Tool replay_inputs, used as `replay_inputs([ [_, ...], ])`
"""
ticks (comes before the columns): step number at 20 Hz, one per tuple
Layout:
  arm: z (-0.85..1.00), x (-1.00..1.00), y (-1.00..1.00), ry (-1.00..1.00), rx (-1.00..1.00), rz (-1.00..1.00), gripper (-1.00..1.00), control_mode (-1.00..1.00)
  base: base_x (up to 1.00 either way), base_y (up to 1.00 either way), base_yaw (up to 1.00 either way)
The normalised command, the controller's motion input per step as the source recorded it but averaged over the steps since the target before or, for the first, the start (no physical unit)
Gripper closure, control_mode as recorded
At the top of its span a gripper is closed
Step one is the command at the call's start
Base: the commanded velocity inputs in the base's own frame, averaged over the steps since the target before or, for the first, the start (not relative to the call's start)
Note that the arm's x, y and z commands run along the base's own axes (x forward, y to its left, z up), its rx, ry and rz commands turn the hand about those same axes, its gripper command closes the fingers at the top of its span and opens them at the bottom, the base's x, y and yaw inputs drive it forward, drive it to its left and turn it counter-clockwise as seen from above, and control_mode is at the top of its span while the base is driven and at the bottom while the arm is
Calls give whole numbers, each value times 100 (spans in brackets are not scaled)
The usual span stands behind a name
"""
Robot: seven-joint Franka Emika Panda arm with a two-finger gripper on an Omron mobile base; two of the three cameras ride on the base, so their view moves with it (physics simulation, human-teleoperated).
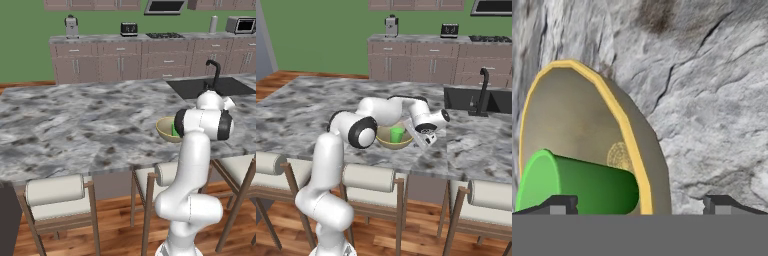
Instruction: Place the cup inside the bowl on the dining table and move the bowl to any counter.
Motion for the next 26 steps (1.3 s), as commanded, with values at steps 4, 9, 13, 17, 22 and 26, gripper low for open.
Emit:
replay_inputs([
  [4, -6, 2, 0, 0, 0, 0, -100, -100, 0, 0, 0],
  [9, -14, 6, 0, 0, 0, 0, -100, -100, 0, 0, 0],
  [13, -22, 4, 0, 0, 0, 0, -100, -100, 0, 0, 0],
  [17, -21, 1, 0, 0, 0, 0, -100, -100, 0, 0, 0],
  [22, -6, 0, 0, 0, 0, 0, -100, -100, 0, 0, 0],
  [26, 0, 0, 0, 0, 0, 0, 100, -100, 0, 0, 0],
])
